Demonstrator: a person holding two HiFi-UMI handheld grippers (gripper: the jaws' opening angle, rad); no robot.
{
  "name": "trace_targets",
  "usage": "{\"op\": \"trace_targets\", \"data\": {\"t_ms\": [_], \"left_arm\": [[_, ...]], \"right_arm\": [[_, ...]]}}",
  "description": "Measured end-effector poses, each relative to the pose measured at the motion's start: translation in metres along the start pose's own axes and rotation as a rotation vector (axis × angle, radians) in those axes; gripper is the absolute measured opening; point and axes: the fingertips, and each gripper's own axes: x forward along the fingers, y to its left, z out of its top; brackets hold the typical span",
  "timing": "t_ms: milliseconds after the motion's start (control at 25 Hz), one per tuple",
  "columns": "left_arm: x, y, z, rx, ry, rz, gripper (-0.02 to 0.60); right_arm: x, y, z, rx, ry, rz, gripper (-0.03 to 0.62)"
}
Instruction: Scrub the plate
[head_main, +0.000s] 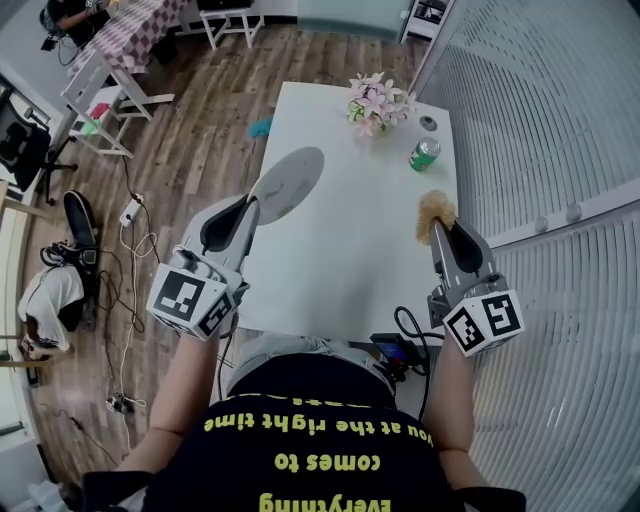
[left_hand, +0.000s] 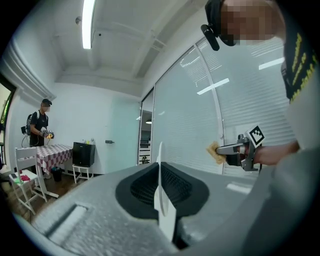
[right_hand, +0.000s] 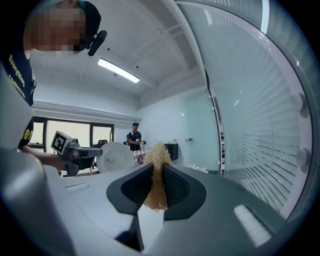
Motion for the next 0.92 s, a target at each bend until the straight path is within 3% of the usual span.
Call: {"op": "trace_targets", "data": {"t_ms": [920], "left_arm": [[0.0096, 0.0004, -0.0087, -0.023, 0.001, 0.005, 0.012]], "right_arm": [[0.0090, -0.0001, -0.0085, -0.018, 0.020, 0.002, 0.058]]}}
